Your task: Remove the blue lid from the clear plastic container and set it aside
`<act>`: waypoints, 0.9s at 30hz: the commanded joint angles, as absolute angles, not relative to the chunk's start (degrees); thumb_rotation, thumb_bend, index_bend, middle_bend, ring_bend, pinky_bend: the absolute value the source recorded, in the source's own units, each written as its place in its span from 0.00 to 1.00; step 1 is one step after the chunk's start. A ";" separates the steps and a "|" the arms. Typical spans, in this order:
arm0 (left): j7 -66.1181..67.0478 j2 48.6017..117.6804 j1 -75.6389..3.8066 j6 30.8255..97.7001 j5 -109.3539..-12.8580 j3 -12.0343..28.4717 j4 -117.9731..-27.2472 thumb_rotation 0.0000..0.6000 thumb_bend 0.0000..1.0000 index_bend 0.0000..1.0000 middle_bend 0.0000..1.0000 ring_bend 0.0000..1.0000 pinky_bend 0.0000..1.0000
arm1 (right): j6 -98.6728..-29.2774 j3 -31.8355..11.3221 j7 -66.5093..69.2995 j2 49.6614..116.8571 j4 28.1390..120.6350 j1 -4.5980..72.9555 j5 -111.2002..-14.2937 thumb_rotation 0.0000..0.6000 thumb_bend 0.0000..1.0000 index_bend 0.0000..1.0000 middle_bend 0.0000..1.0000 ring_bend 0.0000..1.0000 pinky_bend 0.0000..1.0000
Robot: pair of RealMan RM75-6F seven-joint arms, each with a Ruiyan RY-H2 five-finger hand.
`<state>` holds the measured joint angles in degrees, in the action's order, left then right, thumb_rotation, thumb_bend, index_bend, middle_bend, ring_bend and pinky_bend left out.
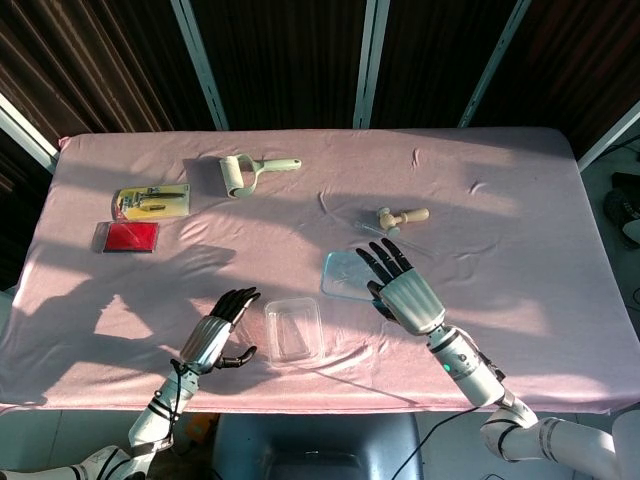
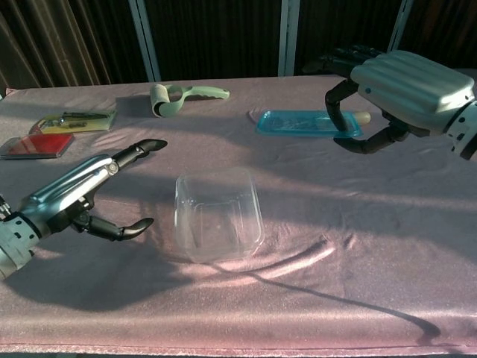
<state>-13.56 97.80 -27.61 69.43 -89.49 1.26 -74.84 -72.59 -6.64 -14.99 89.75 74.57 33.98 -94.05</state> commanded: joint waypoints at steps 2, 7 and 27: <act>-13.86 97.00 -27.51 69.93 -89.49 1.44 -74.77 1.00 0.31 0.00 0.00 0.00 0.00 | -71.17 -6.64 -14.96 88.72 71.68 33.29 -91.75 1.00 0.47 0.85 0.21 0.02 0.13; -14.25 95.62 -27.12 70.49 -89.58 1.18 -74.64 1.00 0.31 0.00 0.00 0.00 0.00 | -69.41 -5.92 -14.06 90.24 67.18 33.04 -90.12 1.00 0.47 0.82 0.21 0.02 0.13; -0.96 71.00 -21.20 73.00 -94.27 -9.37 -92.18 1.00 0.32 0.00 0.00 0.00 0.00 | -65.49 1.99 -22.15 71.65 93.99 25.39 -83.23 1.00 0.14 0.00 0.00 0.00 0.00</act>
<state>-3.75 74.79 -23.11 71.13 -92.38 -6.84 -88.93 -63.13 -0.77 -19.43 79.97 84.65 29.53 -85.25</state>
